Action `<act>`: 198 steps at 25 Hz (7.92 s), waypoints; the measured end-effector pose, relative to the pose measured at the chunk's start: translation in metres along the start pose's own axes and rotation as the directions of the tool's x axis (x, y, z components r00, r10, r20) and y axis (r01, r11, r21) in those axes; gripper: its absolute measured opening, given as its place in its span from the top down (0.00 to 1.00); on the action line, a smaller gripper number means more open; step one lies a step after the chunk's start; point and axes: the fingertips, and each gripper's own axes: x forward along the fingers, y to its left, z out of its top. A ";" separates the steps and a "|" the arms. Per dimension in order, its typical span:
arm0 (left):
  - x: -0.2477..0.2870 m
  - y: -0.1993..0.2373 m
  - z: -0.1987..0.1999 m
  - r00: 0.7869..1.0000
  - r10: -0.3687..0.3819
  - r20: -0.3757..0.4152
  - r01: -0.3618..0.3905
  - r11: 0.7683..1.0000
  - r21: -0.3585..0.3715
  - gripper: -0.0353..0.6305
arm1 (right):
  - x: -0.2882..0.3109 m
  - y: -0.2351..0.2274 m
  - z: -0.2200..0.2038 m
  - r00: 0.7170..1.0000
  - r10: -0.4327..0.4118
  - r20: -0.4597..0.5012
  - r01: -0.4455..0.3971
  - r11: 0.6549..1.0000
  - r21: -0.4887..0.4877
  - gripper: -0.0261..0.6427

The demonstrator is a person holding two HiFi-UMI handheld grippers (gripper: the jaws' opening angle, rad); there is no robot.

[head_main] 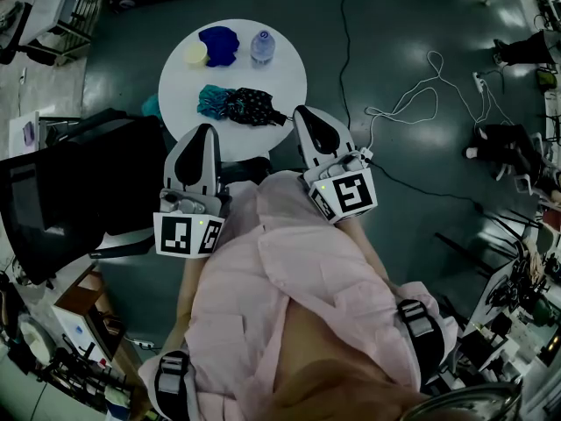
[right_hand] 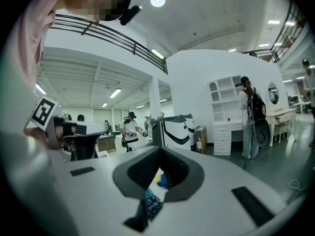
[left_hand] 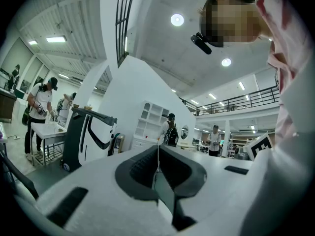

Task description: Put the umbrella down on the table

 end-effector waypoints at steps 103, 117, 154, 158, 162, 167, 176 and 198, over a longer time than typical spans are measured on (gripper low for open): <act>-0.011 0.001 -0.001 1.000 0.013 -0.011 -0.013 1.000 -0.004 0.91 | 0.006 0.014 -0.002 0.999 0.030 -0.027 -0.030 0.999 -0.024 0.92; -0.003 -0.013 -0.019 0.999 -0.027 -0.044 0.026 1.000 -0.016 0.91 | 0.027 0.068 -0.010 0.975 0.189 -0.114 -0.196 0.979 -0.058 0.92; 0.006 -0.021 -0.021 0.996 -0.048 -0.070 0.045 0.998 -0.046 0.91 | 0.025 0.054 -0.016 0.979 0.162 -0.126 -0.167 0.986 -0.030 0.92; 0.005 -0.021 -0.021 0.997 -0.044 -0.067 0.041 0.998 -0.048 0.91 | 0.024 0.054 -0.016 0.979 0.161 -0.125 -0.166 0.986 -0.031 0.92; 0.003 -0.019 -0.021 0.998 -0.040 -0.049 0.039 0.999 -0.033 0.91 | 0.023 0.053 -0.017 0.979 0.160 -0.127 -0.164 0.986 -0.027 0.92; 0.004 -0.022 -0.021 0.997 -0.037 -0.063 0.034 0.998 -0.046 0.91 | 0.023 0.053 -0.017 0.979 0.162 -0.127 -0.167 0.986 -0.028 0.92; 0.003 -0.025 -0.020 0.997 -0.036 -0.062 0.033 0.998 -0.048 0.91 | 0.020 0.053 -0.016 0.979 0.162 -0.125 -0.167 0.985 -0.033 0.92; 0.002 -0.019 -0.021 0.998 -0.044 -0.036 0.044 0.999 -0.023 0.91 | 0.022 0.051 -0.018 0.979 0.158 -0.127 -0.163 0.986 -0.030 0.92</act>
